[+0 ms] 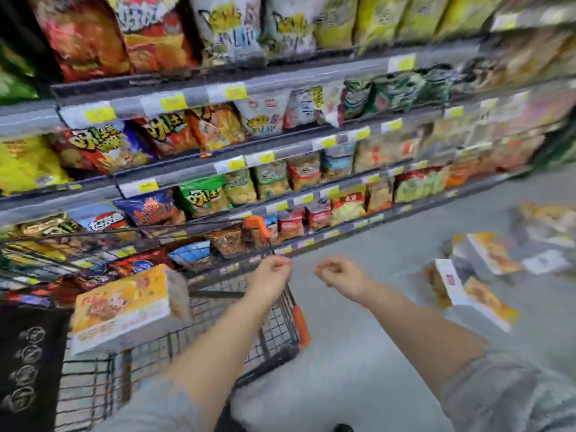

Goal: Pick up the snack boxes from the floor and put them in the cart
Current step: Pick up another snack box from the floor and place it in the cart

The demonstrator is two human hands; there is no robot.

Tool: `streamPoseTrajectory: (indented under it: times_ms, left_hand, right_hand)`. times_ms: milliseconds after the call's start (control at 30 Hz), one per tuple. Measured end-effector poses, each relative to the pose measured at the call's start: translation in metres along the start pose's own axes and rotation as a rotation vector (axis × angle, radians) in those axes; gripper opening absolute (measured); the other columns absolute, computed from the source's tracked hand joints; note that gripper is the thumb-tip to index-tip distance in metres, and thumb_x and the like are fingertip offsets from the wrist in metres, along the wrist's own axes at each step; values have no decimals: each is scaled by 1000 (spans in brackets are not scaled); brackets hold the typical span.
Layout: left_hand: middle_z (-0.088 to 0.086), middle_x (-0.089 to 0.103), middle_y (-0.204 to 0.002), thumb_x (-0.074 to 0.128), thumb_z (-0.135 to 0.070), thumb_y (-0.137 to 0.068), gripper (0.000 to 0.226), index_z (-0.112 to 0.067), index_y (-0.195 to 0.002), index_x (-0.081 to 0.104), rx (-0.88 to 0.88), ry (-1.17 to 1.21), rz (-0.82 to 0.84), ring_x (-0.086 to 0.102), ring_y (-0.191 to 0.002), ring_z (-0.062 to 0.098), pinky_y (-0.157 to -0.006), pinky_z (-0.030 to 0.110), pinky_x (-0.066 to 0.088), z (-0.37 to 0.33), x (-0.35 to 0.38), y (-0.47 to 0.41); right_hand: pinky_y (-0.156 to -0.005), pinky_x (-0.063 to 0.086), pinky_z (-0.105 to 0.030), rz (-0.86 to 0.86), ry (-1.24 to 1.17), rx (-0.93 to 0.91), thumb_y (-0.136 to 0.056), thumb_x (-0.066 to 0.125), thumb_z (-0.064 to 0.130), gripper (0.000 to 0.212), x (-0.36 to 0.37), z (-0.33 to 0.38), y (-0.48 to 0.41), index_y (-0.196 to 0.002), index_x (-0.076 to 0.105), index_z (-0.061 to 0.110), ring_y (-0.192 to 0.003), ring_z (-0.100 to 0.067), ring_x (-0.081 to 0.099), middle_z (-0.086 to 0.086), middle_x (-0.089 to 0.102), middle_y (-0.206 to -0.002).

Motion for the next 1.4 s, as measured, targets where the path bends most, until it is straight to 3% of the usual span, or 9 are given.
streamPoseTrajectory:
  times_ms: [100,200,300,433,567,867,967,1167,1400]
  left_hand:
    - [1,62,-82,50,-10,-94,14,-17,-100,61,27,46,57,59,-86,20,-64,24,41,-27,70,25]
    - [1,58,-87,48,-10,-96,14,-16,-104,57,44,54,120,55,-89,17,-64,18,38,-49,125,48]
    - [-2,58,-84,49,-11,-96,13,-15,-106,56,42,38,169,55,-91,17,-62,15,39,-61,168,64]
    - [4,62,-100,50,-13,-96,11,-16,-105,57,30,-18,218,57,-89,16,-63,17,40,-64,214,66]
    - [1,61,-100,50,-13,-96,11,-17,-104,57,-7,-51,258,58,-78,10,-63,20,38,-64,263,59]
    - [-3,63,-97,49,-15,-95,16,-17,-108,59,-101,-33,334,60,-80,7,-66,22,40,-94,394,-2]
    - [-2,63,-96,49,-13,-95,17,-16,-108,59,-117,-24,339,60,-77,6,-64,23,39,-118,440,-25]
    - [-3,63,-92,48,-14,-95,13,-22,-97,58,-104,-48,390,59,-76,5,-66,23,39,-167,531,-62]
    - [0,66,-100,47,-16,-95,16,-18,-105,59,-164,-105,389,61,-79,7,-66,22,39,-164,602,-89]
  right_hand:
    - [-66,45,-30,-76,-44,31,-88,66,14,9,-68,-35,34,-81,59,16,-67,-21,52,-7,56,-67]
    - [-74,48,-40,-146,-88,63,-88,66,14,14,-125,-73,58,-77,59,20,-72,-24,55,-16,59,-79]
    - [-83,52,-44,-210,-152,115,-87,67,17,10,-163,-114,76,-81,60,21,-72,-22,58,-9,60,-79]
    - [-76,49,-34,-253,-252,170,-89,65,19,12,-194,-157,90,-97,60,12,-68,-16,57,-10,60,-86]
    - [-62,46,-15,-291,-312,241,-91,62,19,12,-221,-196,100,-98,57,11,-66,-11,55,-9,58,-89]
    - [-57,41,-15,-377,-306,392,-91,60,19,20,-335,-283,80,-110,57,12,-67,-9,56,-9,60,-97]
    - [-50,41,-7,-409,-296,437,-91,59,15,21,-383,-305,70,-111,57,8,-66,-13,55,-8,60,-91]
    - [-58,42,-20,-466,-377,520,-90,60,16,19,-459,-357,52,-108,57,10,-62,-12,55,-10,59,-91]
    - [-64,44,-25,-379,-389,620,-90,60,19,30,-497,-425,29,-117,54,8,-72,-17,58,-1,57,-84]
Point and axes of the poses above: each hand's wrist, its own y-axis away from the middle knuckle, its own x-axis out of the palm, z = x × y, the point moved 8 cm from there along -y, towards the middle knuckle
